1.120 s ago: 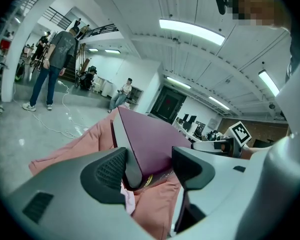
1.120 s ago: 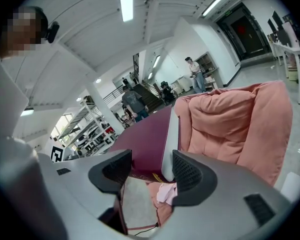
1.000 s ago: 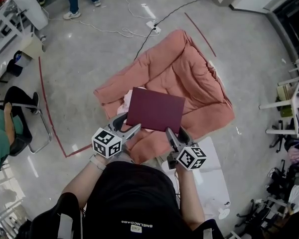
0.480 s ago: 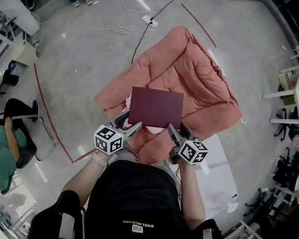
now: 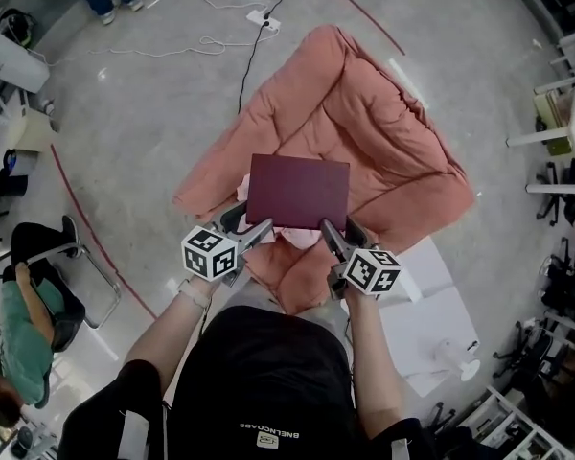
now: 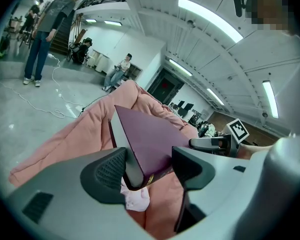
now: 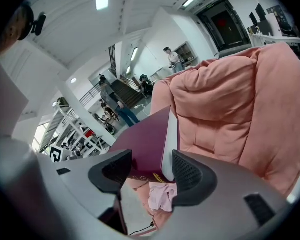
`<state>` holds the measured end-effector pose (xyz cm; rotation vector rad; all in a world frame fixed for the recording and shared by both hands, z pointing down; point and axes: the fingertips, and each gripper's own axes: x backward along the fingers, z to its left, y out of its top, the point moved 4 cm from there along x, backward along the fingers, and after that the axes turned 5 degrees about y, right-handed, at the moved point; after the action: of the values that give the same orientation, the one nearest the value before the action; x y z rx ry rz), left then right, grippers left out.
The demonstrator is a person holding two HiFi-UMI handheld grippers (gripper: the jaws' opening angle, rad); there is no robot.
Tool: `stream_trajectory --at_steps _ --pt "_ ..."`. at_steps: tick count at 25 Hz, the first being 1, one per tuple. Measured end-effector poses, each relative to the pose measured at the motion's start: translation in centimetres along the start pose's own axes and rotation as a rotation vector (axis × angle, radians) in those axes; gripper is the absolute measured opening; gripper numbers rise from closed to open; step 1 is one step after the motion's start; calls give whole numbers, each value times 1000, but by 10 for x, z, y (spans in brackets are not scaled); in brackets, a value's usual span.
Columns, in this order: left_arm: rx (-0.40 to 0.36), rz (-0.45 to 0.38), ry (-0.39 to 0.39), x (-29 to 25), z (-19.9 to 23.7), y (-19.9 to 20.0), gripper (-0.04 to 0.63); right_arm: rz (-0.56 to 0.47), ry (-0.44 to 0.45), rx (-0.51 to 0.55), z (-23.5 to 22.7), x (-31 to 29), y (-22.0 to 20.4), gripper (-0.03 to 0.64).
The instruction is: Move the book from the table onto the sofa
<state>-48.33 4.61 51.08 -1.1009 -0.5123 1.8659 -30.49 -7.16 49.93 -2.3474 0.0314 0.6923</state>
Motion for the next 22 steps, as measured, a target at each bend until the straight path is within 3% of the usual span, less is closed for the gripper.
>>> stream_trajectory --at_steps 7,22 --pt "-27 79 -40 -39 25 -6 290 21 -53 -70 -33 -24 -13 272" --pt "32 193 -81 -119 77 -46 290 85 -168 -230 -105 -71 -53 273"
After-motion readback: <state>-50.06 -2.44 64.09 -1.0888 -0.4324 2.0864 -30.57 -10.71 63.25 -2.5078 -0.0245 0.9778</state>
